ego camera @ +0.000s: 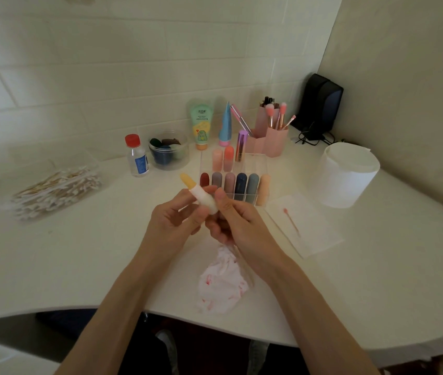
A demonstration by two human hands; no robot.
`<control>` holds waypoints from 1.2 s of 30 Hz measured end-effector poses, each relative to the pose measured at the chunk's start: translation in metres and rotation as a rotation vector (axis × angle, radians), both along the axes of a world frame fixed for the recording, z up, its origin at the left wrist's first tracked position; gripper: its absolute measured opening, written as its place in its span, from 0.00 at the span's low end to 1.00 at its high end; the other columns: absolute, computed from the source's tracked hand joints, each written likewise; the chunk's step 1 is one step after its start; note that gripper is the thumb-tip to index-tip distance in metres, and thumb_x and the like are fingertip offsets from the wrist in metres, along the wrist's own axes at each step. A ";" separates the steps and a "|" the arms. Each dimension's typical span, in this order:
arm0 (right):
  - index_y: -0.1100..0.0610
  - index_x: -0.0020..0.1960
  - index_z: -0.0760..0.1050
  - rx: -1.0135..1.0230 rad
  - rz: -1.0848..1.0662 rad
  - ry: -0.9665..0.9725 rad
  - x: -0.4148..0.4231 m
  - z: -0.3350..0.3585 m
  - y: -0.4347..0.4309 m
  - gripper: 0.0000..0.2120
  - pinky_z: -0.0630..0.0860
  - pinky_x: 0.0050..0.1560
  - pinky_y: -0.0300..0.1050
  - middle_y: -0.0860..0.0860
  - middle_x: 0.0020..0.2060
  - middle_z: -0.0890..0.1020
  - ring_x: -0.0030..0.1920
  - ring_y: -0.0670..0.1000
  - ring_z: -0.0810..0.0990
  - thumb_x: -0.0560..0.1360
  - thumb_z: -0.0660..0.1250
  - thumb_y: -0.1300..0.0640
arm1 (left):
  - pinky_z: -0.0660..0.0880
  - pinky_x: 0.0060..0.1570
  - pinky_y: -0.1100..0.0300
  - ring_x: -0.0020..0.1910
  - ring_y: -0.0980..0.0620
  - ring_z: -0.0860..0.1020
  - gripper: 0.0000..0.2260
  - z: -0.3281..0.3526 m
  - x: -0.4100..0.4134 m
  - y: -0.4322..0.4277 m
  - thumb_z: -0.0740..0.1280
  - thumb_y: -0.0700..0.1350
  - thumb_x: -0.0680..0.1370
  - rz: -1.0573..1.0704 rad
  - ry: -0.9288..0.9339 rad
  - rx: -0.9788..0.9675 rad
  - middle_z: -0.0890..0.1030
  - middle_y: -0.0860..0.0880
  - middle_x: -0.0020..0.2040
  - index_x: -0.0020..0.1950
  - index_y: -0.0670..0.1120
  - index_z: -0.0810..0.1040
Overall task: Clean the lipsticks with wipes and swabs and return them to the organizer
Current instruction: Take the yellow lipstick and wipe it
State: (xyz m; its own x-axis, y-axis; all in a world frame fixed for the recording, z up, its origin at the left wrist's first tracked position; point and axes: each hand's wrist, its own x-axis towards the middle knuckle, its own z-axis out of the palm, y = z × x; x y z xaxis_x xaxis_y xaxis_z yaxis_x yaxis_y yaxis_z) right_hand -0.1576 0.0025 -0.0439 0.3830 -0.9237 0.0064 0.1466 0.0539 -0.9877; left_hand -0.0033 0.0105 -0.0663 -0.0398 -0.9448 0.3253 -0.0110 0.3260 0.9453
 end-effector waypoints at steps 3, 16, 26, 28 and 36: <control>0.59 0.52 0.84 -0.031 -0.011 0.036 -0.001 -0.001 -0.002 0.23 0.66 0.32 0.35 0.51 0.30 0.75 0.31 0.47 0.70 0.83 0.59 0.43 | 0.75 0.46 0.67 0.47 0.55 0.81 0.10 -0.001 0.000 -0.001 0.69 0.45 0.75 0.039 -0.061 -0.046 0.84 0.50 0.50 0.56 0.51 0.83; 0.36 0.66 0.76 -0.405 0.422 0.926 -0.057 -0.004 -0.020 0.29 0.66 0.61 0.33 0.32 0.61 0.75 0.63 0.35 0.69 0.67 0.80 0.39 | 0.75 0.41 0.66 0.36 0.58 0.76 0.14 0.004 0.001 0.004 0.69 0.48 0.75 0.127 0.019 0.028 0.84 0.57 0.41 0.58 0.45 0.83; 0.50 0.58 0.84 -0.417 0.308 0.730 -0.060 -0.010 -0.017 0.17 0.80 0.52 0.40 0.39 0.49 0.83 0.51 0.45 0.82 0.70 0.81 0.54 | 0.77 0.39 0.61 0.40 0.52 0.83 0.12 0.001 0.001 0.003 0.66 0.46 0.78 0.052 0.010 0.041 0.86 0.48 0.49 0.58 0.42 0.82; 0.52 0.57 0.84 -0.382 0.230 0.626 -0.060 -0.008 -0.017 0.16 0.83 0.52 0.46 0.44 0.49 0.85 0.51 0.48 0.84 0.70 0.81 0.56 | 0.76 0.37 0.60 0.40 0.48 0.84 0.11 0.001 0.001 0.004 0.66 0.45 0.79 0.043 0.024 0.052 0.85 0.48 0.51 0.58 0.42 0.82; 0.56 0.67 0.75 -0.225 0.297 0.303 -0.066 0.005 -0.006 0.21 0.83 0.54 0.50 0.48 0.54 0.81 0.58 0.52 0.81 0.77 0.71 0.70 | 0.80 0.40 0.57 0.39 0.49 0.82 0.11 -0.002 0.000 0.005 0.68 0.45 0.78 0.044 0.030 0.092 0.86 0.49 0.50 0.60 0.45 0.83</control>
